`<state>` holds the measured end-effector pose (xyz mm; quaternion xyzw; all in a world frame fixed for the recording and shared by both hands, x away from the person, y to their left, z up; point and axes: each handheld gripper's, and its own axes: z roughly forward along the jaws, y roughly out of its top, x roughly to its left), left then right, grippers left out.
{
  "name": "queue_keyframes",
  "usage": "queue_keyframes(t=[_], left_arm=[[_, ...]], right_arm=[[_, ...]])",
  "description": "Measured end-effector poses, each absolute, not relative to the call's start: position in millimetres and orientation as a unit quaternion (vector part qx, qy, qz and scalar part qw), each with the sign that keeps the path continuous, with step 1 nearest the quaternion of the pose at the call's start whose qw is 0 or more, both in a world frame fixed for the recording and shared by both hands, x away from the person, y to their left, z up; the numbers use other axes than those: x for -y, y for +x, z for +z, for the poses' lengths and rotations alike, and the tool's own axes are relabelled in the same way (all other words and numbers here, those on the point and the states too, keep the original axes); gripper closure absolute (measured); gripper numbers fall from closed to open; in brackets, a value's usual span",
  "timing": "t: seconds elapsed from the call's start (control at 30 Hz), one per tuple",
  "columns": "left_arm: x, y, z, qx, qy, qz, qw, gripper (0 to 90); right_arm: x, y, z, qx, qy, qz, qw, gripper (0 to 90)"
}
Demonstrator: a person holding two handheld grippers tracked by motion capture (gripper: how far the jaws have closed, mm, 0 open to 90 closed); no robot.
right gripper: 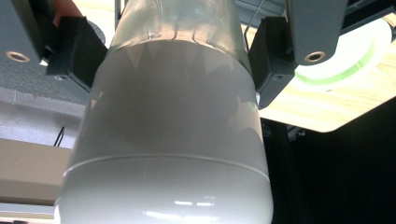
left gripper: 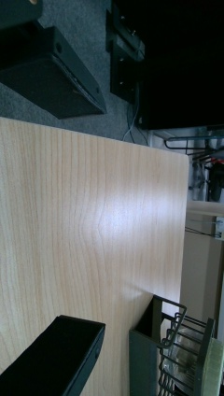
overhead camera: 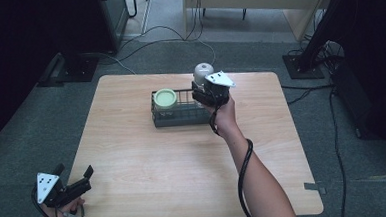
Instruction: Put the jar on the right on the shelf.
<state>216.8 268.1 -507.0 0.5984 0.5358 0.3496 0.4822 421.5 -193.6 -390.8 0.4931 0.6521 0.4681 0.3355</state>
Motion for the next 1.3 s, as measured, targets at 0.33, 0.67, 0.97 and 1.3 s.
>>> queue_keyframes(t=[0.33,0.67,0.97,1.3], left_arm=[[-268.2,216.9,-507.0,-0.535,0.599,0.349,0.483,0.0],[-267.9,216.9,-506.9,-0.535,0.600,0.350,0.482,0.0],[-267.9,216.9,-506.9,-0.535,0.600,0.350,0.481,0.0],[-268.0,216.8,-506.9,-0.535,0.599,0.350,0.481,0.0]], right_arm=[[194.6,423.1,-405.1,-0.654,0.502,0.459,0.332,29.7],[197.5,425.6,-421.2,-0.659,0.507,0.451,0.324,29.6],[200.7,424.6,-427.4,-0.660,0.491,0.462,0.330,28.4],[208.6,416.6,-436.9,-0.658,0.483,0.475,0.328,13.2]])
